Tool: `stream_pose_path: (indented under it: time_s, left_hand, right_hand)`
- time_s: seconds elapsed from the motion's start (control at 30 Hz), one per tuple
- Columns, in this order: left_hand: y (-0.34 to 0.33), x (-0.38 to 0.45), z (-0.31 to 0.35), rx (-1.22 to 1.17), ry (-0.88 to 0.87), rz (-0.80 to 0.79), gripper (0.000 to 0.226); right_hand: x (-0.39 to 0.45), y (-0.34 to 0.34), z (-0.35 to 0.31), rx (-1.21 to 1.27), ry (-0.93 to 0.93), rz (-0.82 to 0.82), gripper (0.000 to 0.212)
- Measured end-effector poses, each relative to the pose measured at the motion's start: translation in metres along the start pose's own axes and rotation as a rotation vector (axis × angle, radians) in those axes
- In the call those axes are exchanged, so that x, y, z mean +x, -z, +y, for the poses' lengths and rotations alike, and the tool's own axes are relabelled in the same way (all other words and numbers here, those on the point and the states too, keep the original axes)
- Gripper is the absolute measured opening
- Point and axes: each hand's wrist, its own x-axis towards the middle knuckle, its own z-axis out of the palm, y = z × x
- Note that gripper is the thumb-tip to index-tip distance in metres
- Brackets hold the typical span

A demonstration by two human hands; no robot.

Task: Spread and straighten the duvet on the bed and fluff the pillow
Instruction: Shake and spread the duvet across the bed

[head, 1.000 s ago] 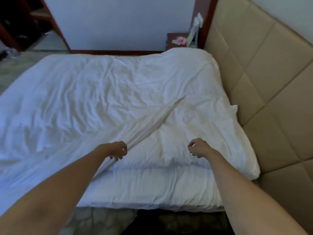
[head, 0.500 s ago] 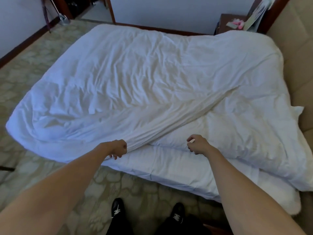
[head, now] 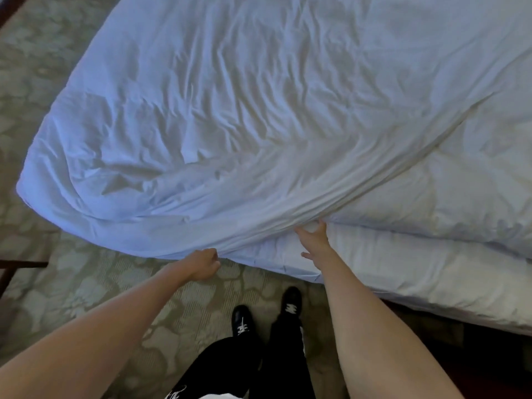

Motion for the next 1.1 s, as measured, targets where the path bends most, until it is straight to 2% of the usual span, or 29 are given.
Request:
stream_pose_path:
  time_s: [0.13,0.23,0.3,0.37,0.47,0.53,0.57,0.6,0.67,0.73,0.8,0.87,0.9,0.93,1.0,1.1]
  left_hand:
    - [-0.002,0.029,-0.023,-0.057,-0.035,-0.010,0.034]
    - [0.000,0.051,-0.025,-0.166,-0.058,-0.039,0.026]
    - [0.008,0.058,-0.020,-0.333,-0.049,-0.073,0.022]
    - [0.020,0.060,-0.015,-0.586,0.020,-0.126,0.028]
    - [0.039,0.063,-0.002,-1.016,0.252,-0.317,0.062]
    - [0.049,0.067,0.007,-1.523,0.419,-0.453,0.102]
    - [0.056,0.067,0.013,-1.820,0.457,-0.470,0.118]
    - [0.065,0.068,0.017,-2.111,0.458,-0.428,0.126]
    - [0.094,0.071,0.017,-2.535,0.322,-0.191,0.110]
    - [0.131,0.072,0.001,-2.729,0.251,0.076,0.093]
    - [0.169,0.065,-0.019,-2.686,0.158,0.377,0.076]
    - [0.208,0.057,-0.039,-2.621,0.076,0.599,0.052]
    - [0.224,0.052,-0.048,-2.658,0.067,0.680,0.051]
    - [0.238,0.046,-0.065,-2.707,0.034,0.707,0.057]
    - [0.260,0.041,-0.107,-2.740,0.075,0.728,0.078]
    - [0.286,0.038,-0.167,-2.710,0.089,0.791,0.078]
  right_hand:
    - [0.040,-0.034,0.014,0.245,-0.120,0.066,0.102]
    - [0.071,-0.058,0.020,0.444,-0.139,0.054,0.098]
    - [0.087,-0.071,0.013,0.616,-0.175,0.002,0.093]
    - [0.096,-0.085,0.003,0.700,-0.207,-0.022,0.081]
    - [0.099,-0.098,-0.026,0.684,-0.120,0.010,0.069]
    - [0.093,-0.107,-0.067,0.747,-0.017,-0.048,0.060]
    - [0.091,-0.111,-0.092,0.774,0.039,-0.060,0.058]
    - [0.089,-0.113,-0.118,0.796,0.084,-0.054,0.060]
    - [0.090,-0.109,-0.168,0.810,0.149,-0.019,0.064]
    - [0.091,-0.103,-0.210,0.781,0.175,-0.002,0.068]
    - [0.087,-0.101,-0.237,0.742,0.171,-0.004,0.071]
    - [0.083,-0.107,-0.252,0.763,0.157,-0.010,0.056]
    - [0.081,-0.112,-0.257,0.777,0.137,-0.016,0.052]
    - [0.076,-0.118,-0.263,0.786,0.107,-0.009,0.049]
    - [0.068,-0.131,-0.275,0.808,0.068,0.016,0.046]
    - [0.051,-0.151,-0.291,0.829,0.094,0.047,0.037]
